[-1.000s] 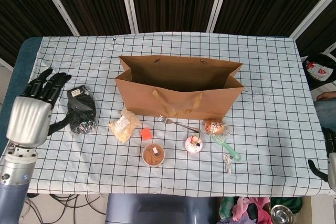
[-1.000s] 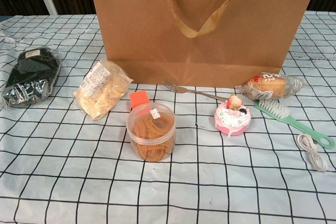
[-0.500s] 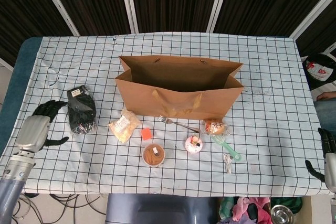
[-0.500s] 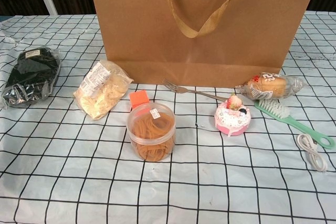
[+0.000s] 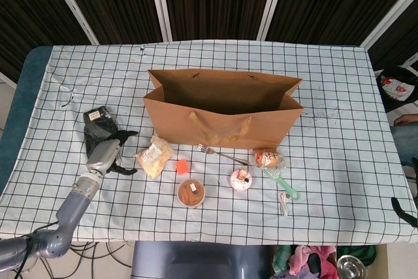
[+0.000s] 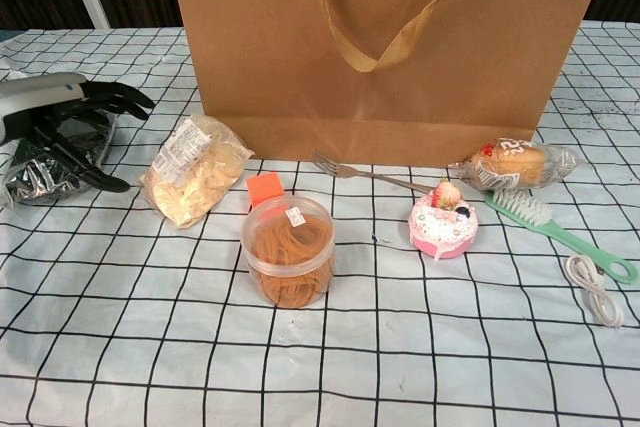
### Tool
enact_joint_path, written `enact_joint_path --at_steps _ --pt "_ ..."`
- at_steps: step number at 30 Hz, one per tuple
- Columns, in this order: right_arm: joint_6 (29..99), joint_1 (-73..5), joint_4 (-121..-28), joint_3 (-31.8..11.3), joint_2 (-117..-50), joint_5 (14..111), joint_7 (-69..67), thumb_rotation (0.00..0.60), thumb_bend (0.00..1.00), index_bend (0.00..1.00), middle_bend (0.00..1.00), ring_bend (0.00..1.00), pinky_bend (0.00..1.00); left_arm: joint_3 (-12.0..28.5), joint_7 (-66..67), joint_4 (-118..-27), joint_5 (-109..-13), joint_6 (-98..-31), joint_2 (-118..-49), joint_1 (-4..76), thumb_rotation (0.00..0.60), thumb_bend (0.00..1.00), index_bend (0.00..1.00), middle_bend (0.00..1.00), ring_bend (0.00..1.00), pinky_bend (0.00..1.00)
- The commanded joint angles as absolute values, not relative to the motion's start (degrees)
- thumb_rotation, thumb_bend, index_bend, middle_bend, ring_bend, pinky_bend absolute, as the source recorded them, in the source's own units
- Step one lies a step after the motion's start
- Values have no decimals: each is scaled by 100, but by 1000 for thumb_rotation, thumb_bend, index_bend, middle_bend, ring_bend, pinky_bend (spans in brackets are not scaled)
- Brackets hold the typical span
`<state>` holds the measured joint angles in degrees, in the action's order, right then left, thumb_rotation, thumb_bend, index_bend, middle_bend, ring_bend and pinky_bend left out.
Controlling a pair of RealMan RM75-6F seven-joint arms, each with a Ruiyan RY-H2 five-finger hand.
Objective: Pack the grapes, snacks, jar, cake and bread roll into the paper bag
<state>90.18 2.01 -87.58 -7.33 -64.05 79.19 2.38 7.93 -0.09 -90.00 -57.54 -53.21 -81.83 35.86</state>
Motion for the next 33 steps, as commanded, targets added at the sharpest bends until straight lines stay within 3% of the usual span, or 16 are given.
enact_joint_path --at_steps 1,11,23,33 --pt "9010 201 -8765 -729 -6399 7924 230 600 229 64 100 200 234 882 -12 -8990 -5674 -5167 -8323 3711 600 0 139 135 35 83" --pt "8857 145 -8689 -685 -6444 7941 191 600 230 64 100 200 234 985 238 -8851 -5418 -5025 -8649 3900 600 38 151 153 46 90" --pt "8859 146 -8689 -709 -6485 7886 240 600 232 63 101 200 234 983 513 -8337 -5144 -5007 -9189 4022 600 194 181 190 97 122" --pt "8861 151 -8690 -704 -6452 7910 176 600 232 65 101 200 234 983 548 -8104 -5522 -5466 -9454 3891 600 391 319 399 282 296"
